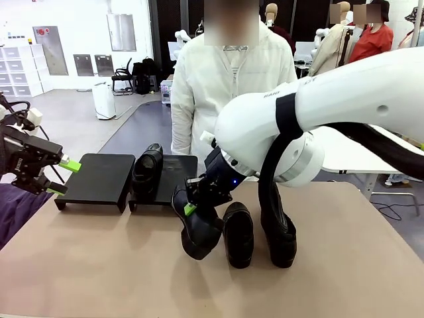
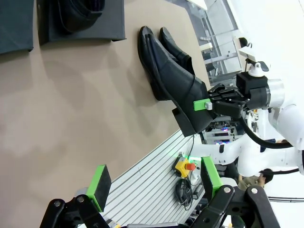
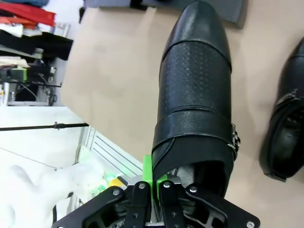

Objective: Organize the shoes by placing them on the stand.
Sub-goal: Pick up one Shoe and place it in the middle of the table.

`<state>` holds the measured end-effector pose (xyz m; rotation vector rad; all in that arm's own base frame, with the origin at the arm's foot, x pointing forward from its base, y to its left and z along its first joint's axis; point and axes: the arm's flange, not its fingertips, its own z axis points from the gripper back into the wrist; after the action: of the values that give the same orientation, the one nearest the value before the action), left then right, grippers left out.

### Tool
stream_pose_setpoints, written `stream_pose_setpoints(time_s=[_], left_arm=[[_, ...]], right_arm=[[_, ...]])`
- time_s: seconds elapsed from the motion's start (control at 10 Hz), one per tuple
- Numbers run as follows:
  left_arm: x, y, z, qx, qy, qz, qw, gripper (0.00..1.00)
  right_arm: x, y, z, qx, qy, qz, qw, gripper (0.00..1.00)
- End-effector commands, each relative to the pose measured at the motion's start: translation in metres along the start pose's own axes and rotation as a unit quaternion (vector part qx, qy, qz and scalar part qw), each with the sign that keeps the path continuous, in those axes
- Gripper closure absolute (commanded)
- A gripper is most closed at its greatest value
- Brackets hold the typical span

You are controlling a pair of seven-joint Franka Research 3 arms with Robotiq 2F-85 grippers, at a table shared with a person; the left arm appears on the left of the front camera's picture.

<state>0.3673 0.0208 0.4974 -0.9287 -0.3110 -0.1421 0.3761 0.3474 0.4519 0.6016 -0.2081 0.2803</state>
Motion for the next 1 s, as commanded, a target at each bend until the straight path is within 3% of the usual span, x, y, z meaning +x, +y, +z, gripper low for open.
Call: stream_pose_setpoints(time_s=[0.0,0.3,0.9], left_arm=[[-0.001,-0.001,0.002,0.000,0.002,0.003,1.000,0.02],[-0.001,-0.001,0.002,0.000,0.002,0.003,1.000,0.02],[-0.001,-0.001,0.002,0.000,0.002,0.003,1.000,0.02]], right_arm=[[0.003,0.007,-0.028,-0.049,0.006,-0.021,0.999,1.00],[0.003,0.010,-0.068,-0.106,-0.015,-0.047,0.993,1.00],[0.014,-0.006,-0.094,-0.124,0.024,-0.078,0.989,1.00]])
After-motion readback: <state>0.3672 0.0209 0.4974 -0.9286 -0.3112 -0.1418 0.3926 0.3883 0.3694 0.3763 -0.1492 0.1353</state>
